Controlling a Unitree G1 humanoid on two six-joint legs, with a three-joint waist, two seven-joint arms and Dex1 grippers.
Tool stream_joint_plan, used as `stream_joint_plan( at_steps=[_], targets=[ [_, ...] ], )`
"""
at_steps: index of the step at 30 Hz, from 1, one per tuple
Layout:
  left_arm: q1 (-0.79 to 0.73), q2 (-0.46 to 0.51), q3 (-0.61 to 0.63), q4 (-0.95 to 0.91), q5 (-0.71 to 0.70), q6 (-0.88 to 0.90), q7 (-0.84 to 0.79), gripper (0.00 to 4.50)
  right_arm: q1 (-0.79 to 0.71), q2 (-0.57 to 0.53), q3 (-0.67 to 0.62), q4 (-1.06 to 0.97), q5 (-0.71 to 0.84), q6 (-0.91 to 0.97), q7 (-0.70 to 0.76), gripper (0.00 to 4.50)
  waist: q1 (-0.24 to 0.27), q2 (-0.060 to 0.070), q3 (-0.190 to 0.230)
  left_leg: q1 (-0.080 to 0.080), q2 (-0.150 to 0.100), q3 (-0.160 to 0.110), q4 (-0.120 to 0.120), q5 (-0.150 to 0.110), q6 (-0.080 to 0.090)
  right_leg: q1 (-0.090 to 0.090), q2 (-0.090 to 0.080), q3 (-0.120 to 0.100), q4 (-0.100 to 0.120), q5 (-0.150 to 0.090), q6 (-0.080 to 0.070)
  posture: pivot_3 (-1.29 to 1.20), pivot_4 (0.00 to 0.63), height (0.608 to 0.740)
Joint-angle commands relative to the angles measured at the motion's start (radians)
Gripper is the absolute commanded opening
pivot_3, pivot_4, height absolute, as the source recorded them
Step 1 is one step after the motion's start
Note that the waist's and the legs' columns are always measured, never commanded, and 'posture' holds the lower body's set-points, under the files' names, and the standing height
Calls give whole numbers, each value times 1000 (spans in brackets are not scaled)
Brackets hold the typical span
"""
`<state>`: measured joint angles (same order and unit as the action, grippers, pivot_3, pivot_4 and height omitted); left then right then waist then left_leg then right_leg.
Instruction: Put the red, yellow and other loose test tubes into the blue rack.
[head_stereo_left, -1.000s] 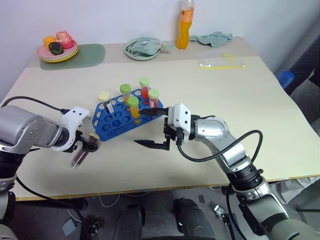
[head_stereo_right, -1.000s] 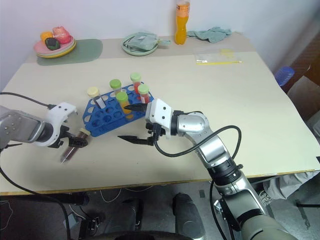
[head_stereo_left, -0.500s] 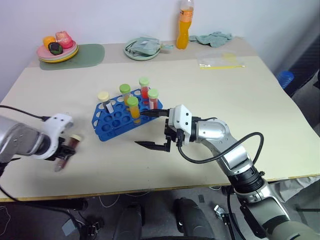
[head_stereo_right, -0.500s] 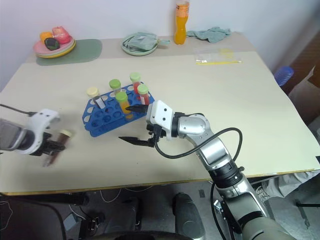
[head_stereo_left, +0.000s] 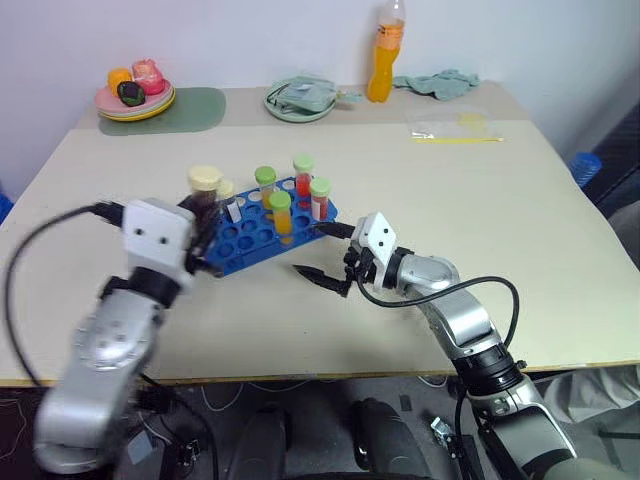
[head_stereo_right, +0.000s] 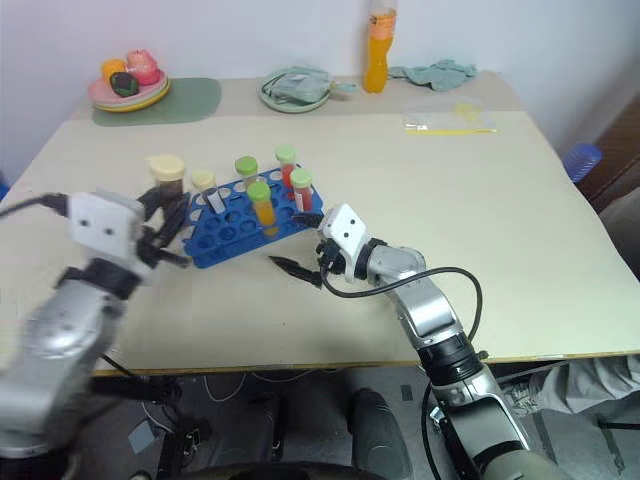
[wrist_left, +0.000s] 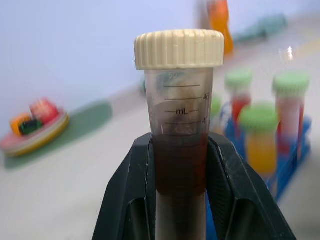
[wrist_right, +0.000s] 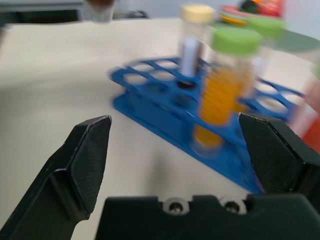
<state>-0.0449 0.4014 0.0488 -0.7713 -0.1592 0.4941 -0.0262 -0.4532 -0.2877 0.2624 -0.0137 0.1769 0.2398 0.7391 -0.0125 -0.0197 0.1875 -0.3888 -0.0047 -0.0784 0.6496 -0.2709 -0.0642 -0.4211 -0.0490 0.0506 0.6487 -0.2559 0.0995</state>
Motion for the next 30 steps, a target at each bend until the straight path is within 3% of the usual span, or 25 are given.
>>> stream_joint_plan(
  at_steps=[1,6,20,30],
  targets=[
    [1,-87,-107,140,217,-246,139,768,-7,25,-33,0,-6,-23,-46,4500,-6,0,0,0,0,0,0,0,0,0,0,0,0,0,0,0,150,740],
    [-17,-194,-133,303,239,-383,143,768,-9,38,-32,1,-15,-25,-68,4500,-4,1,0,0,2,0,-1,0,0,-2,2,0,1,0,0,0,150,740],
    [-71,-240,-114,487,227,-463,46,768,29,37,-30,-48,-22,-10,-97,4500,-3,1,0,-1,1,-1,0,0,0,-2,2,0,2,0,0,0,150,740],
    [-57,-258,-99,506,267,-459,58,768,37,33,-30,-61,-25,-3,-99,4500,-4,1,0,0,1,-1,0,0,0,-2,2,0,2,0,0,0,150,740]
  ],
)
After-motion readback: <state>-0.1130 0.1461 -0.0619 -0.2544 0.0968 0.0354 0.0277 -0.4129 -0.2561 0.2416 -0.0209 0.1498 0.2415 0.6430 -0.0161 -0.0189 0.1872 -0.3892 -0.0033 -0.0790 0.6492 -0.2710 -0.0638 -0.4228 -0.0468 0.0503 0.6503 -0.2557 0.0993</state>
